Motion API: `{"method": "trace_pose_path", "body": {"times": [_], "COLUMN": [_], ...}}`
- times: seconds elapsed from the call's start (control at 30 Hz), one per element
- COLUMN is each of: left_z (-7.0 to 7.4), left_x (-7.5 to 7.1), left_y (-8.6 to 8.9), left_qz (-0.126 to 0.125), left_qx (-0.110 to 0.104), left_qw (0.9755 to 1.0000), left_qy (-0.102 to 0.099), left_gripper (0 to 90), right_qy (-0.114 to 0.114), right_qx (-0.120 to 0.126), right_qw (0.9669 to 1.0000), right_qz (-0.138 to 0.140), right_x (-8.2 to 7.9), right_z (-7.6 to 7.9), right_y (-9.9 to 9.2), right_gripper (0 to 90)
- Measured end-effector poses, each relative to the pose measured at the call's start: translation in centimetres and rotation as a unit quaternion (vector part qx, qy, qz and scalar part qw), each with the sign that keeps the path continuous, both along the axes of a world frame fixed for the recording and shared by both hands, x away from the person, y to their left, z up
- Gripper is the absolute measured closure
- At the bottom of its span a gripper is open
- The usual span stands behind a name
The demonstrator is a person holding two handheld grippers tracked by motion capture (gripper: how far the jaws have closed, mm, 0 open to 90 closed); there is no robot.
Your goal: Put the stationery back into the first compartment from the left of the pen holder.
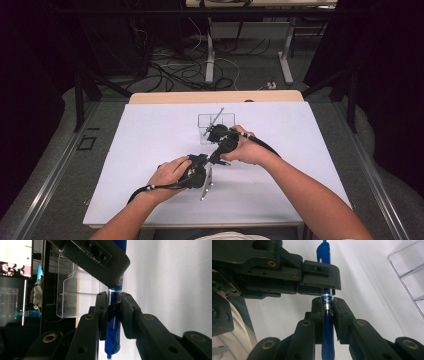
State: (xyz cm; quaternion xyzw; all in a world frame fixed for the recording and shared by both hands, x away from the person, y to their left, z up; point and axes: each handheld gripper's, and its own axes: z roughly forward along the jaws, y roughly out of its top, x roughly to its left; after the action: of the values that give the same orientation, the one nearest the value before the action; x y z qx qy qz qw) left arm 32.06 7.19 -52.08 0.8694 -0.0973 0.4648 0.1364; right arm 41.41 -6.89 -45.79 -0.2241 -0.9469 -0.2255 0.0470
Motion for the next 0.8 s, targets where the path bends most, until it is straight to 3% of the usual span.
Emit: {"method": "trace_pose_path", "body": {"times": [0.37,0.53,0.57,0.6,0.8], "left_z": [0.0,0.0,0.0,-0.3,-0.6], "left_x": [0.1,0.2,0.2,0.3,0.7], "left_y": [0.1,0.3,0.4,0.4,1.0], "left_qz": [0.001,0.008,0.01,0.007,0.013], "left_qx": [0.008,0.014,0.013,-0.012,-0.017], "left_qw": [0.9999,0.9998,0.9999,0.9999,0.9997], "left_qy": [-0.007,-0.006,-0.005,0.001,0.01], "left_gripper": [78.6,78.6,78.6,78.6,78.6], "right_qy": [-0.001,-0.006,-0.01,-0.01,-0.022], "right_qx": [0.006,0.009,0.008,0.01,0.023], "right_qw": [1.0,0.9999,0.9999,0.9999,0.9993], "right_qz": [-0.005,-0.006,-0.004,-0.006,-0.017], "right_x": [-0.1,-0.2,-0.1,-0.1,-0.1], "right_z": [0.0,0.2,0.3,0.4,0.8], "right_y": [0.1,-0.2,-0.4,-0.6,-1.7], "right_gripper": [79.1,70.6,69.1,68.2,60.1]}}
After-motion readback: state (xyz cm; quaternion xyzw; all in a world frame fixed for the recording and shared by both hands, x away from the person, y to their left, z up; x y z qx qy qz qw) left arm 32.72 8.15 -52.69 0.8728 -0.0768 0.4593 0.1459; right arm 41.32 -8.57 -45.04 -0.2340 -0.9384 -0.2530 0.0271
